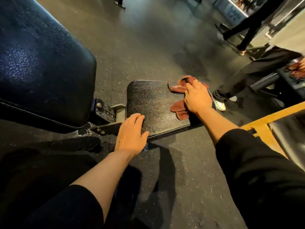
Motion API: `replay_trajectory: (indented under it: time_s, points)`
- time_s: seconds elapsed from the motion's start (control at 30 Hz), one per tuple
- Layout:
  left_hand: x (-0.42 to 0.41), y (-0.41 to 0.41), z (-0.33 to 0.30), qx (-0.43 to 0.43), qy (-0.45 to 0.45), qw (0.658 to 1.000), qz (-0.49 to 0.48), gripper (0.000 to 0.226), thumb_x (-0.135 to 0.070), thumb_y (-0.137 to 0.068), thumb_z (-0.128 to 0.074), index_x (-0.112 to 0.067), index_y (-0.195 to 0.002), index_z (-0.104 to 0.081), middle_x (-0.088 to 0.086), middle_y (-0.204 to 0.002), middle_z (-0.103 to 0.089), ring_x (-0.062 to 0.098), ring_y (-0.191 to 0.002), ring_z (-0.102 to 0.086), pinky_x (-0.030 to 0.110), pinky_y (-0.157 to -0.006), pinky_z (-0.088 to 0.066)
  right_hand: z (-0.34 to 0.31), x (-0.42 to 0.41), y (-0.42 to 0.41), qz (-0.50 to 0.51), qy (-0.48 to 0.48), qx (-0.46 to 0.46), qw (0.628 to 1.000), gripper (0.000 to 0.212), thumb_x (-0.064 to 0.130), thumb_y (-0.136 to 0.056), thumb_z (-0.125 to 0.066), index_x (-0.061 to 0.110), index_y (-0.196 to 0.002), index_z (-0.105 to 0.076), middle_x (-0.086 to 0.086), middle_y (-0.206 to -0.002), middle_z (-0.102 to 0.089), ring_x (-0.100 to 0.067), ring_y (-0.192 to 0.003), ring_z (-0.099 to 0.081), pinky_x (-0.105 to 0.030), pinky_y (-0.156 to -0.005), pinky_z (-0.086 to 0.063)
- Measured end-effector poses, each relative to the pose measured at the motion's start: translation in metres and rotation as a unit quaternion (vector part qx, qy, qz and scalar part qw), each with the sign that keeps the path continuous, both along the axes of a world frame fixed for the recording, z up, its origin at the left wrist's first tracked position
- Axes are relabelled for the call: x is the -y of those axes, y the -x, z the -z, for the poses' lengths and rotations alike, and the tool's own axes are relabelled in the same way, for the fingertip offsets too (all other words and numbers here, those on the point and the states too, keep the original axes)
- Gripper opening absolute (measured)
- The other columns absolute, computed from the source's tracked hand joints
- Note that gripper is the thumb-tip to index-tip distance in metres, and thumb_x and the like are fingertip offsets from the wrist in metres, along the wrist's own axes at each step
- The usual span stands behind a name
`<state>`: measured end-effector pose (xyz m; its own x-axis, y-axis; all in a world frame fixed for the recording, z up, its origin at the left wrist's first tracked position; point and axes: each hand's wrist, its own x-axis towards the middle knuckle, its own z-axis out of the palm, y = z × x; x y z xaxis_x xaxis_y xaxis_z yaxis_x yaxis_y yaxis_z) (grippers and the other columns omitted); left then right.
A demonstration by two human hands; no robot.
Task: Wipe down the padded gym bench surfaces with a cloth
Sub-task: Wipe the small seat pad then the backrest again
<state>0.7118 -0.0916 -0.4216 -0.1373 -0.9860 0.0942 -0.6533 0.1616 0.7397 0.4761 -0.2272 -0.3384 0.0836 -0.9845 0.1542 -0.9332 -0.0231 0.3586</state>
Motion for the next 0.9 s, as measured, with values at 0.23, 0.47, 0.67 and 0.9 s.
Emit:
replay_trajectory:
  time_s: [0.23, 0.47, 0.67, 0.9]
  points:
    - [-0.004, -0.009, 0.004, 0.008, -0.027, 0.999, -0.015, 0.053, -0.020, -0.094, -0.055, -0.006, -0.142, -0.037, 0.009, -0.146, -0.038, 0.025, -0.134, -0.035, 0.035, -0.112, -0.027, 0.024, -0.075, -0.044, 0.012, 0.036, 0.014, 0.999, 0.042, 0.023, -0.097, -0.038, 0.003, -0.133, -0.045, -0.024, -0.142, -0.039, -0.038, -0.131, -0.036, -0.051, -0.110, -0.028]
    - [-0.017, -0.026, 0.000, -0.024, -0.044, 0.994, -0.099, 0.037, -0.004, -0.093, -0.044, -0.006, -0.130, -0.047, 0.013, -0.129, -0.049, 0.030, -0.120, -0.046, 0.039, -0.097, -0.036, 0.081, -0.128, -0.147, -0.165, -0.045, 0.100, 0.980, 0.039, 0.018, -0.084, -0.050, -0.001, -0.117, -0.059, -0.025, -0.128, -0.053, -0.040, -0.119, -0.048, -0.048, -0.105, -0.035]
    - [-0.029, -0.042, 0.002, -0.031, -0.053, 0.996, -0.066, 0.041, -0.011, -0.093, -0.053, -0.011, -0.133, -0.044, 0.009, -0.133, -0.046, 0.027, -0.124, -0.043, 0.045, -0.099, -0.040, 0.039, -0.156, -0.107, -0.276, -0.048, 0.106, 0.954, 0.039, 0.017, -0.070, -0.047, 0.012, -0.106, -0.062, -0.014, -0.099, -0.060, -0.036, -0.086, -0.058, -0.040, -0.064, -0.050]
    - [-0.029, -0.019, -0.004, -0.029, -0.010, 0.999, 0.021, 0.049, -0.012, -0.093, -0.055, -0.009, -0.139, -0.040, 0.007, -0.141, -0.042, 0.023, -0.132, -0.037, 0.034, -0.109, -0.029, 0.001, -0.124, -0.046, 0.107, 0.129, 0.100, 0.981, 0.051, 0.036, -0.097, -0.041, 0.004, -0.137, -0.042, -0.021, -0.139, -0.038, -0.039, -0.118, -0.038, -0.049, -0.093, -0.037]
